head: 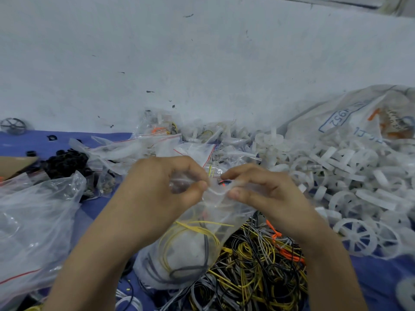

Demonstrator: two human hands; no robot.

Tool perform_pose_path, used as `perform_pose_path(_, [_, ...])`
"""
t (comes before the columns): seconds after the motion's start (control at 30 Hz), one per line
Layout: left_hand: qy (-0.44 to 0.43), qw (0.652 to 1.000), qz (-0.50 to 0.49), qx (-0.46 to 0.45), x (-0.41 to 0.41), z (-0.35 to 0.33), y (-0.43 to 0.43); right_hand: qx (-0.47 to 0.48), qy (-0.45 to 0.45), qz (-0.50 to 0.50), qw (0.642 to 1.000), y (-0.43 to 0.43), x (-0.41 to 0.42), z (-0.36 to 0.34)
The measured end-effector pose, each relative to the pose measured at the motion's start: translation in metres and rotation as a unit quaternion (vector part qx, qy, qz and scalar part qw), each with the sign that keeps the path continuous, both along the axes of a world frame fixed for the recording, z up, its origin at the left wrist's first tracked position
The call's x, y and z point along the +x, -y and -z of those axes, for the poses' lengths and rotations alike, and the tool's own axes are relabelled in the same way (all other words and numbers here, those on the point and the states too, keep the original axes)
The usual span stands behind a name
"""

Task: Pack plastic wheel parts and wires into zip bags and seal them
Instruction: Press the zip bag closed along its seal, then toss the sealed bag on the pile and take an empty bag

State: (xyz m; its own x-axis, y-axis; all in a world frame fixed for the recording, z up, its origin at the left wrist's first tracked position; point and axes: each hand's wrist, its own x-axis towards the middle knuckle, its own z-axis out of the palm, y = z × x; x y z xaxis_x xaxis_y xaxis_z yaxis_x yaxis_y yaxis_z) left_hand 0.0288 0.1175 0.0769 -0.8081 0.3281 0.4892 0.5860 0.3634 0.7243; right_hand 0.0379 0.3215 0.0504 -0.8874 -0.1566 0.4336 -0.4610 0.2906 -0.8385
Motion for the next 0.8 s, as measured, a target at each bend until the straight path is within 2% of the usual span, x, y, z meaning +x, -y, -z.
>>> perform_pose_path(0.23, [-0.071, 0.994, 0.025, -0.081, 0.004, 0.002, -0.006, 0.063, 0.017, -0.032, 0.997, 0.007, 0.012, -0.011])
perform_pose_path(0.4, [-0.076, 0.992, 0.093, -0.042, 0.004, -0.001, -0.001, 0.053, 0.011, -0.05, 0.997, 0.001, 0.016, -0.015])
perform_pose_path(0.47, [-0.076, 0.994, 0.081, 0.011, 0.004, -0.005, 0.003, 0.035, 0.07, -0.101, 0.992, 0.001, 0.014, -0.013])
perform_pose_path(0.6, [-0.017, 0.986, 0.088, 0.139, -0.004, -0.004, 0.01, 0.081, 0.168, -0.154, 0.97, 0.019, 0.008, -0.002])
perform_pose_path(0.7, [0.037, 0.99, 0.048, 0.126, -0.017, 0.005, 0.029, 0.102, 0.2, -0.215, 0.95, 0.03, 0.007, 0.001])
perform_pose_path(0.8, [0.114, 0.984, 0.029, 0.136, -0.031, 0.017, 0.051, 0.16, 0.24, -0.214, 0.933, 0.031, -0.004, -0.006])
